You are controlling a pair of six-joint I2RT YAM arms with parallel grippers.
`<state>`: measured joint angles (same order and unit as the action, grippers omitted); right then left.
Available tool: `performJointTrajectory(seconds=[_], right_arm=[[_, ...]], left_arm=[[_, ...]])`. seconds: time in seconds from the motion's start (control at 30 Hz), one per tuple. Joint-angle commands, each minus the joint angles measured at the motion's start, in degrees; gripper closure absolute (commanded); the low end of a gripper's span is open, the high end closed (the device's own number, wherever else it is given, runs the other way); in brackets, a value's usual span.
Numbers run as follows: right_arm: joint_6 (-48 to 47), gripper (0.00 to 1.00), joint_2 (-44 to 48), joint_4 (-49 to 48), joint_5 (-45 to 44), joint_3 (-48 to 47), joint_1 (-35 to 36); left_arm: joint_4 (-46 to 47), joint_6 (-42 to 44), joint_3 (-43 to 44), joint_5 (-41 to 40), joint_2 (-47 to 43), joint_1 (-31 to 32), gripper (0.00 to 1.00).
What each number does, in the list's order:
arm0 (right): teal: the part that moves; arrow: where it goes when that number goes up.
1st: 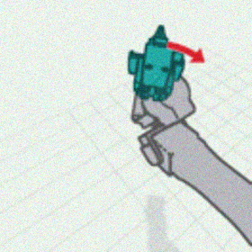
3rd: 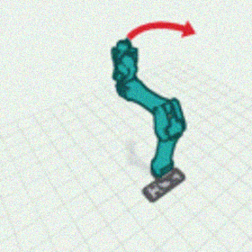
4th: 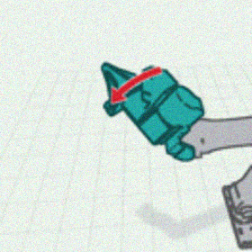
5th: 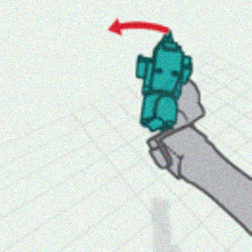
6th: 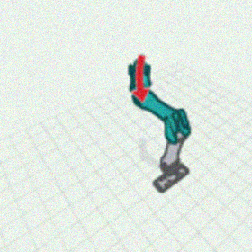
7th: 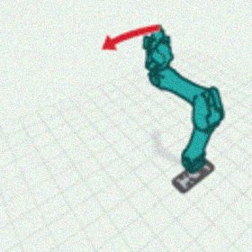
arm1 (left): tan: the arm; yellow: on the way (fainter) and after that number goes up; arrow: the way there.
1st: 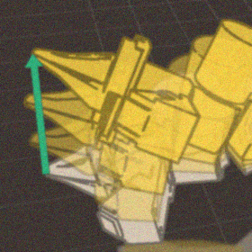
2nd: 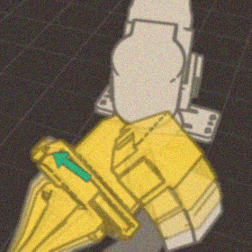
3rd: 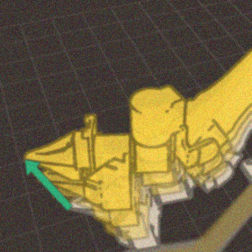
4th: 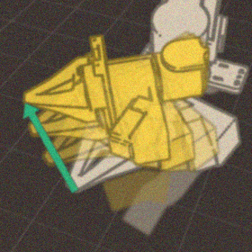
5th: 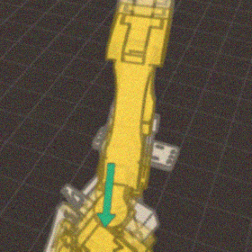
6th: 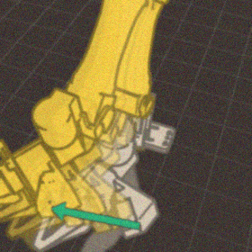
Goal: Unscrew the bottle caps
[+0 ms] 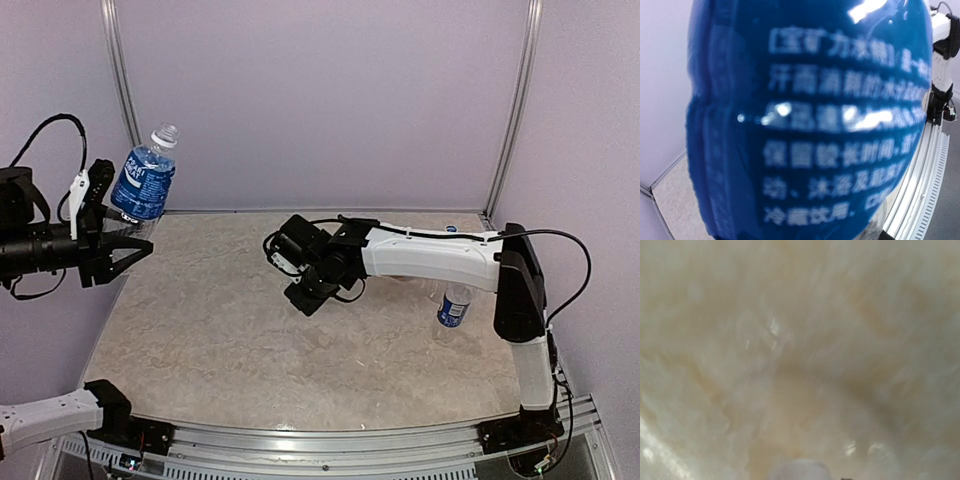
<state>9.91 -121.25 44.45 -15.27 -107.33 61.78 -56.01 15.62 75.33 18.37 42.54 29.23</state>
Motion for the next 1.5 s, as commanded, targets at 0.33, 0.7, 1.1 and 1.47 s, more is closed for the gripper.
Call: performJointTrajectory(seconds=[0.33,0.7,1.1,1.47], right_arm=[[4.51,0.67,-11.25,13.82,9.56,-6.19,-0.08],[2.45,0.20,-3.26,13.62,8.05,-11.60,-0.08],[0.91,0.24,30.69,-66.97,40.88,21.68,1.65],[-4.65,0.08,12.64,-59.16,39.51,-7.85,8.44]], left_arm=[[-0.06,-2.03,-0.73,9.60,-1.98,-0.93,0.66],[0.09,-0.23,-0.37,10.10,-1.85,-0.93,0.66],[0.38,3.92,-2.21,11.05,-2.72,-0.23,0.66],[0.67,4.32,-2.88,10.91,-2.20,-0.23,0.66]])
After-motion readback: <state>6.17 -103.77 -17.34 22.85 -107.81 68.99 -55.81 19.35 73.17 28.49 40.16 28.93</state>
